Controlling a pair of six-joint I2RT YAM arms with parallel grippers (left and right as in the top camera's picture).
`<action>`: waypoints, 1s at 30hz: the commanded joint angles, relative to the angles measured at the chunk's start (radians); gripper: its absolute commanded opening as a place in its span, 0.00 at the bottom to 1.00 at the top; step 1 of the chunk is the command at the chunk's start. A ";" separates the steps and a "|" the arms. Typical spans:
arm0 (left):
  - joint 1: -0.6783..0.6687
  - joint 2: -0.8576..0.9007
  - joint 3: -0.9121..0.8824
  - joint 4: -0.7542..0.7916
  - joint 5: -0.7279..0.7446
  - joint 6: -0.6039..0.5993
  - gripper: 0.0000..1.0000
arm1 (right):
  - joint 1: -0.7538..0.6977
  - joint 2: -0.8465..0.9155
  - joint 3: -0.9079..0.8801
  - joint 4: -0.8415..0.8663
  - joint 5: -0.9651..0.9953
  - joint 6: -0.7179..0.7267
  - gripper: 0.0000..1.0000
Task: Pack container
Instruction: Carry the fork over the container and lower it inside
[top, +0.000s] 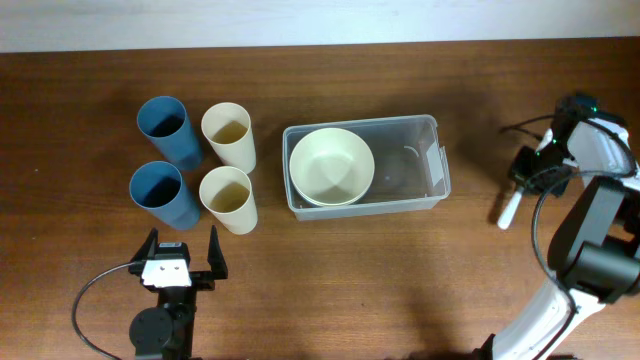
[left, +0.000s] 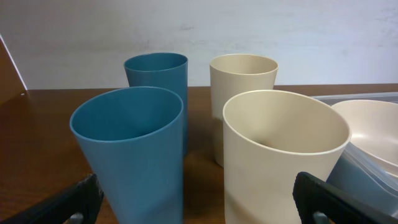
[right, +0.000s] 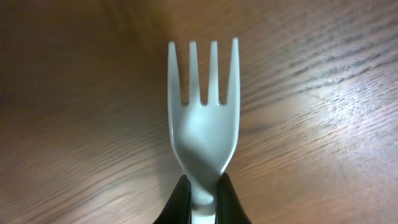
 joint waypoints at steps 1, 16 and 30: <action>0.006 -0.006 -0.003 -0.005 -0.003 0.019 1.00 | 0.044 -0.129 -0.002 0.008 -0.008 0.009 0.04; 0.006 -0.006 -0.003 -0.005 -0.003 0.019 1.00 | 0.356 -0.477 -0.002 0.076 -0.077 0.003 0.04; 0.006 -0.006 -0.003 -0.005 -0.003 0.019 1.00 | 0.562 -0.391 -0.003 0.211 -0.077 -0.143 0.04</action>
